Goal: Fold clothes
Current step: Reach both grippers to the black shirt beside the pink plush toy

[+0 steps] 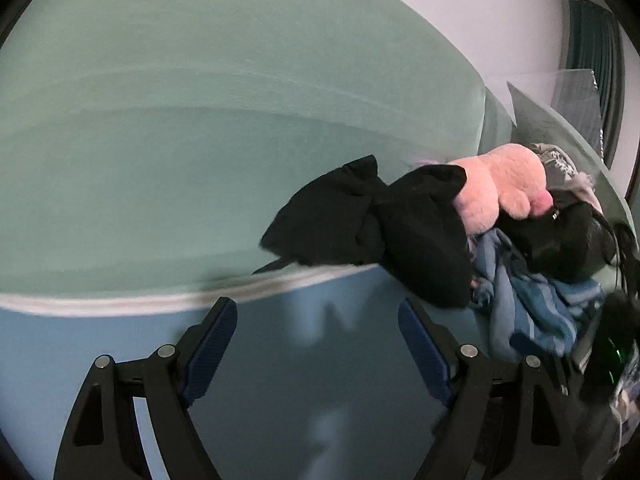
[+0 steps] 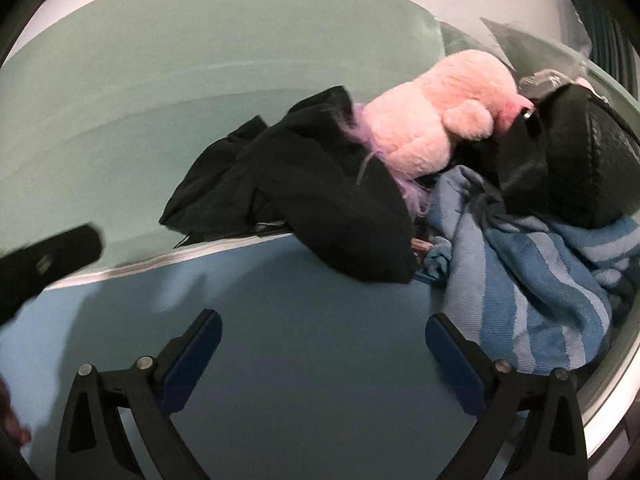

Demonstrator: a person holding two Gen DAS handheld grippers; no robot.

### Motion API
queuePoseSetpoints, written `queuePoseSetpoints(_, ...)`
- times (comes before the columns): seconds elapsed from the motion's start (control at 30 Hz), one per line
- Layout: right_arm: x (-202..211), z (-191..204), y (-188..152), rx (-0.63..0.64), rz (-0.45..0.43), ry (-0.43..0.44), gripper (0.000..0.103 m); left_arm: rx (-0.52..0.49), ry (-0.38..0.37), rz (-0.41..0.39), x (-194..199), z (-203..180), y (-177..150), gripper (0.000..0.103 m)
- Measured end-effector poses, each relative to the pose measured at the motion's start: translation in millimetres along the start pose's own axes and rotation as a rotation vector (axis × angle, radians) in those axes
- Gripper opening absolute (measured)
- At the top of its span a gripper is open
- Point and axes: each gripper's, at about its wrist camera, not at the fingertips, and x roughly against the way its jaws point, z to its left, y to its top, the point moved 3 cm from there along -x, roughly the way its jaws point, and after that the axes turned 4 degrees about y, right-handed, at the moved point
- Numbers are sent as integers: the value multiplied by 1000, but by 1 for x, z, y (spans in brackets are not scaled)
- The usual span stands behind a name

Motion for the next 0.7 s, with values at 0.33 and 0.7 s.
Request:
queuePoseSetpoints(0.33, 2, -47, 4, -222, -43, 21, 103, -90, -13, 114, -89, -27, 17, 64)
queuePoseSetpoints(0.7, 1, -58, 4, -272, -57, 13, 103, -26, 65, 87, -137, -28, 36, 47)
